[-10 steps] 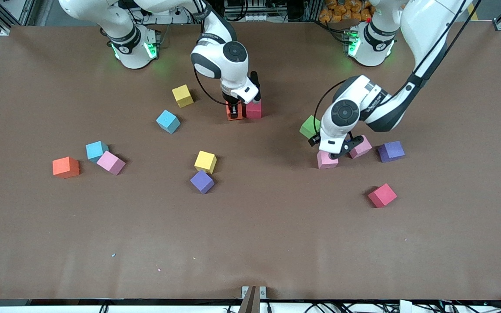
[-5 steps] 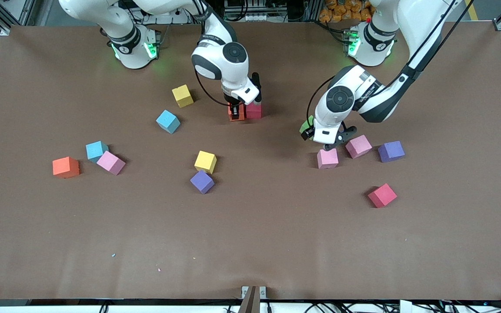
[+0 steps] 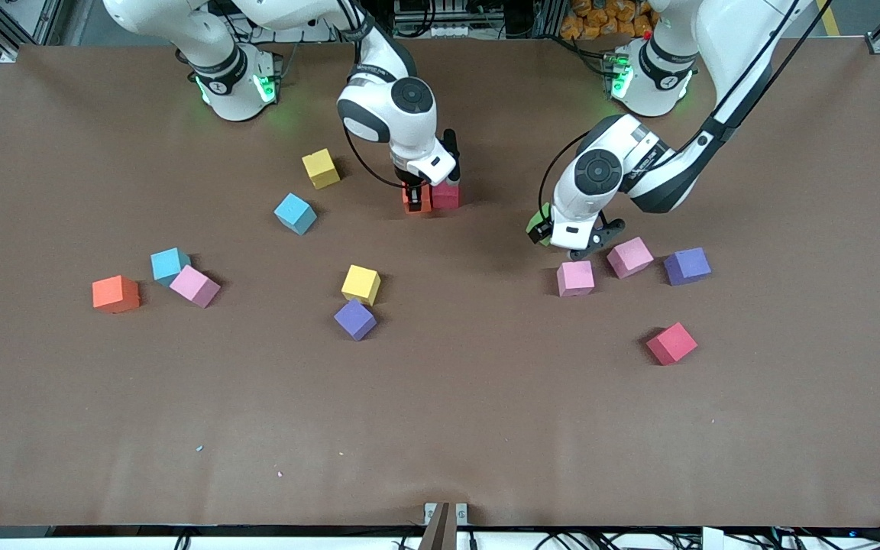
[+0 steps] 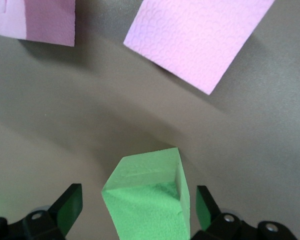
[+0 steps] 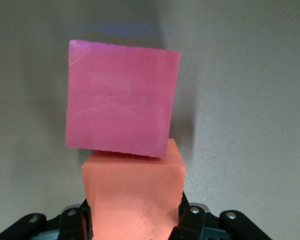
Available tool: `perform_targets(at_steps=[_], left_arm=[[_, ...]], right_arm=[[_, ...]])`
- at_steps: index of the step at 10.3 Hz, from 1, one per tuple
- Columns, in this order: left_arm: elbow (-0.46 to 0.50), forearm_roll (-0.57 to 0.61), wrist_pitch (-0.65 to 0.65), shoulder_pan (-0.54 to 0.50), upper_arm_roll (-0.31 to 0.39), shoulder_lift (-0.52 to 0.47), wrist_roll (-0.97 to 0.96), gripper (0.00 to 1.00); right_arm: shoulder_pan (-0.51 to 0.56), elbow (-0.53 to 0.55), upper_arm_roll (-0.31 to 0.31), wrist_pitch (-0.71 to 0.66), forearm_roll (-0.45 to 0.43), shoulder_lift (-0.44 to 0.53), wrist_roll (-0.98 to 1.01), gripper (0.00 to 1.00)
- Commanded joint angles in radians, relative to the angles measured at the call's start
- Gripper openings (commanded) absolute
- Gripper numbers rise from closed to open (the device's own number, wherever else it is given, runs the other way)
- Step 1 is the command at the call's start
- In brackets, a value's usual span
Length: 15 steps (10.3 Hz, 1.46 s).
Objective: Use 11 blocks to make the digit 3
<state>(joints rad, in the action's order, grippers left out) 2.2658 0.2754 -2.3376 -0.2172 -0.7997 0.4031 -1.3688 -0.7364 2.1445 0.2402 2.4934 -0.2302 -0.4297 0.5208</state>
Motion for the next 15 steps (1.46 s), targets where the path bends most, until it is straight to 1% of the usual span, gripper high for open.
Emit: perform_targets(at_steps=[1,3,7,8,9,10,12,13,14,15], left_arm=[[0.015,-0.024,-0.028,-0.018,-0.015,0.017,-0.030,1.00],[0.017,-0.024,-0.057,-0.016,-0.013,0.040,-0.041,1.00],[0.017,-0.009,-0.065,-0.001,-0.012,0.072,-0.041,1.00],[0.017,-0.009,-0.072,0.001,-0.012,0.082,-0.042,1.00],[0.017,-0.009,-0.074,-0.004,-0.012,0.082,-0.042,0.81],[0.017,-0.009,-0.072,-0.008,-0.012,0.080,-0.045,0.52],[0.012,-0.009,-0.066,-0.007,-0.012,0.076,-0.050,0.16],[0.005,-0.009,-0.063,0.001,-0.012,0.074,-0.059,0.13],[0.001,-0.009,-0.063,0.013,-0.013,0.074,-0.082,0.07],[-0.011,-0.010,-0.063,0.030,-0.013,0.074,-0.139,0.05]], right_arm=[[-0.011,-0.014,-0.001,0.004,-0.038,-0.012,-0.028,0.00],[-0.011,-0.012,-0.001,0.004,-0.038,-0.012,-0.030,0.00],[-0.015,-0.012,-0.001,0.004,-0.040,-0.015,-0.028,0.00],[-0.015,-0.014,-0.001,0.005,-0.061,-0.020,-0.027,0.00],[-0.015,-0.014,-0.001,0.010,-0.064,-0.021,-0.027,0.00],[-0.015,-0.014,-0.001,0.015,-0.064,-0.024,-0.028,0.00],[-0.015,-0.014,-0.001,0.021,-0.064,-0.029,-0.031,0.00],[-0.014,-0.014,-0.001,0.022,-0.061,-0.030,-0.031,0.00],[-0.014,-0.014,-0.001,0.022,-0.060,-0.035,-0.042,0.00],[-0.014,-0.014,-0.001,0.022,-0.060,-0.037,-0.074,0.18]])
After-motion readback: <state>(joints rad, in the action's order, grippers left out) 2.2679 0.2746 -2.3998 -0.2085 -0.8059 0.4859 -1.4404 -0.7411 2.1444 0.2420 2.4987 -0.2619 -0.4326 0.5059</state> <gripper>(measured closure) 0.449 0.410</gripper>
